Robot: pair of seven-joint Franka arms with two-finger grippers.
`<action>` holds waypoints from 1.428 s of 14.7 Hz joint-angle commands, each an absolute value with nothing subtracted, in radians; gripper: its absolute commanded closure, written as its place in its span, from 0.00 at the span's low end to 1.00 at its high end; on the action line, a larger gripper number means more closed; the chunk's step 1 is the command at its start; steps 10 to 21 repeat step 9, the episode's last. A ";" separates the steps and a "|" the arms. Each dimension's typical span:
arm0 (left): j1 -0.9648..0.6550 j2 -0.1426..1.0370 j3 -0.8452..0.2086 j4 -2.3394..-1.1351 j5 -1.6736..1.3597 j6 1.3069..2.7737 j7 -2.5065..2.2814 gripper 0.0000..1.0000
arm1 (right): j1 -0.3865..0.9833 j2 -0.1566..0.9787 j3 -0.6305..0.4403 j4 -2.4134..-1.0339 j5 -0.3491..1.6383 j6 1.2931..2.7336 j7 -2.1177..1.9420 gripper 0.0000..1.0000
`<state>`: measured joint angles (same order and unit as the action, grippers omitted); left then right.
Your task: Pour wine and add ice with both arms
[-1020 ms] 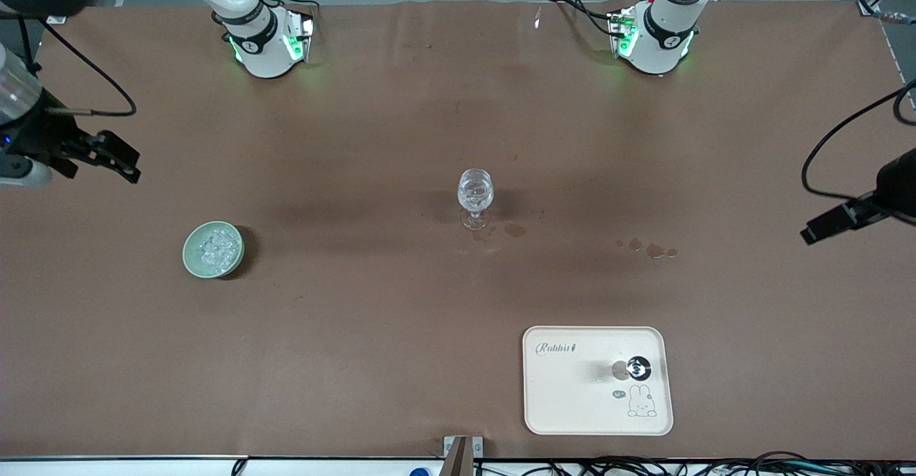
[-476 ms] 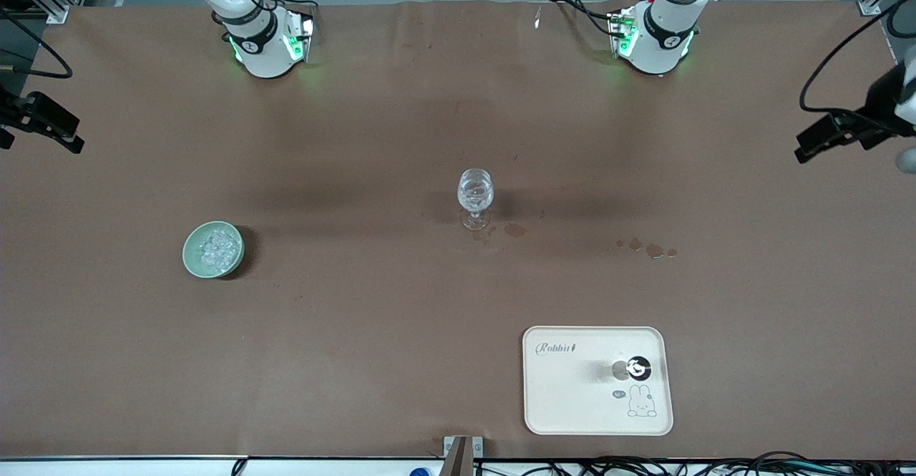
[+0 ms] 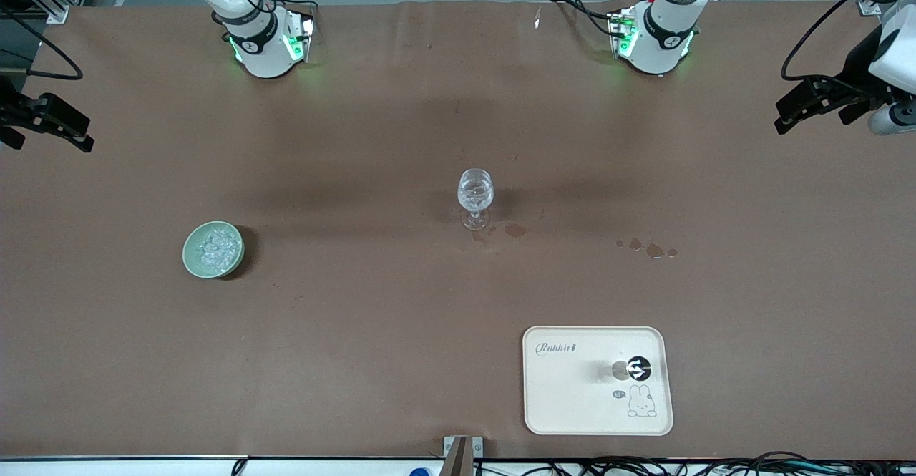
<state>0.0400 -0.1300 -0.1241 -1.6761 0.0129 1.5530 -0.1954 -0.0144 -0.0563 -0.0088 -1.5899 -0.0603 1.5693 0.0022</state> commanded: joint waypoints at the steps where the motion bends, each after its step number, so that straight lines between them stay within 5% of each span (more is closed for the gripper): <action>1: 0.029 -0.152 -0.120 -1.689 0.017 1.545 -0.149 0.00 | -0.044 -0.064 0.006 -1.618 -0.022 1.583 -0.032 0.02; 21: 0.021 -0.152 -0.120 -1.684 0.018 1.533 -0.048 0.00 | -0.101 -0.061 0.067 -1.614 -0.020 1.585 -0.052 0.00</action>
